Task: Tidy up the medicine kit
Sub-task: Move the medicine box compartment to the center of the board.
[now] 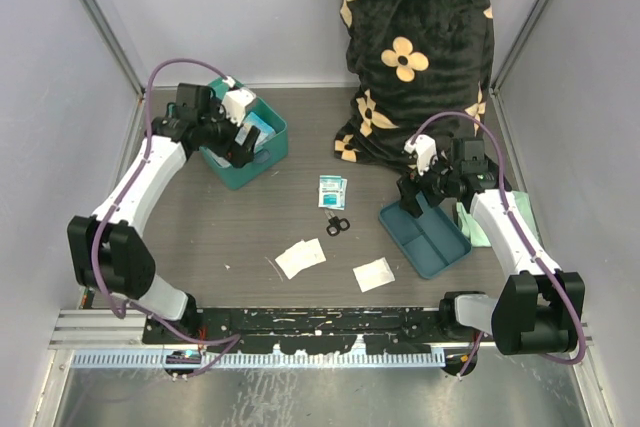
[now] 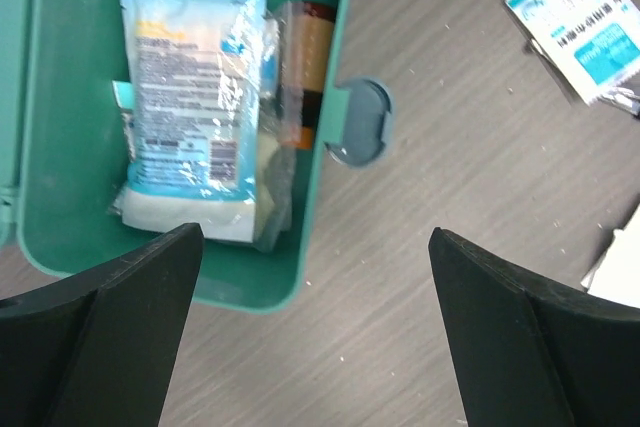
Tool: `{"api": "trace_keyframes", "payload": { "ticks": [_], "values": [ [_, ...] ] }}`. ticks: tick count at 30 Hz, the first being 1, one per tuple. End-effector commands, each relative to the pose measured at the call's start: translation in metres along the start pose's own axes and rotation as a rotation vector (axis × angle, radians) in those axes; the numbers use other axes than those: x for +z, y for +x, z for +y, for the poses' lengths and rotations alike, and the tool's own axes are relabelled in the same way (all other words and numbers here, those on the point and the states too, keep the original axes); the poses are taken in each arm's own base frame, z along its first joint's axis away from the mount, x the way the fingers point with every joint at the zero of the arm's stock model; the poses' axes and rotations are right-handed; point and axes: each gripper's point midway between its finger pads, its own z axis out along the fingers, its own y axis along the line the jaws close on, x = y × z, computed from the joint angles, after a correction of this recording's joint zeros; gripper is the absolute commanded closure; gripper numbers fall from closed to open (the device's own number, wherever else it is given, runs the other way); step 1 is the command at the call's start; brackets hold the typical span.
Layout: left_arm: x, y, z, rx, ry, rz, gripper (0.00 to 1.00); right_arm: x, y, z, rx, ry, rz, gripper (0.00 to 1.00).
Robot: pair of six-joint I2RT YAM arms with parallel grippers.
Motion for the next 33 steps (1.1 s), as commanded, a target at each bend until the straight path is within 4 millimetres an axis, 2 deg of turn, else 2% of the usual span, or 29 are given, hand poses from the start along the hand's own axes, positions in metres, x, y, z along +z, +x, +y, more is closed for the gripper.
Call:
{"api": "trace_keyframes", "payload": {
  "ticks": [1, 6, 9, 16, 20, 25, 27, 30, 33],
  "values": [
    [-0.024, -0.017, -0.015, 0.075, 0.028, -0.118, 0.02, -0.004, 0.027, -0.012, -0.018, 0.075, 0.120, 0.05],
    [-0.038, -0.011, -0.029, 0.090, 0.051, -0.152, 0.00, 0.008, 0.053, -0.015, 0.033, 0.079, 0.211, 0.17],
    [-0.039, -0.006, -0.034, 0.095, 0.056, -0.164, 0.00, 0.017, 0.064, -0.014, 0.063, 0.063, 0.249, 0.23],
    [-0.041, 0.001, -0.038, 0.089, 0.063, -0.164, 0.01, 0.037, 0.079, -0.012, 0.088, 0.020, 0.326, 0.42],
    [-0.042, 0.004, -0.041, 0.089, 0.065, -0.168, 0.02, 0.051, 0.077, 0.006, 0.023, -0.031, 0.365, 0.54],
    [-0.040, 0.010, -0.043, 0.089, 0.071, -0.158, 0.02, 0.067, 0.075, 0.028, -0.184, -0.058, 0.443, 0.71],
    [-0.039, 0.012, -0.044, 0.088, 0.078, -0.153, 0.02, 0.072, 0.068, 0.038, -0.260, -0.094, 0.437, 0.76],
    [-0.049, 0.010, -0.047, 0.106, 0.070, -0.178, 0.02, 0.079, 0.051, 0.054, -0.355, -0.169, 0.407, 0.82],
    [-0.051, 0.012, -0.050, 0.119, 0.075, -0.183, 0.02, 0.087, 0.042, 0.062, -0.459, -0.233, 0.414, 0.85]
  ]
}}
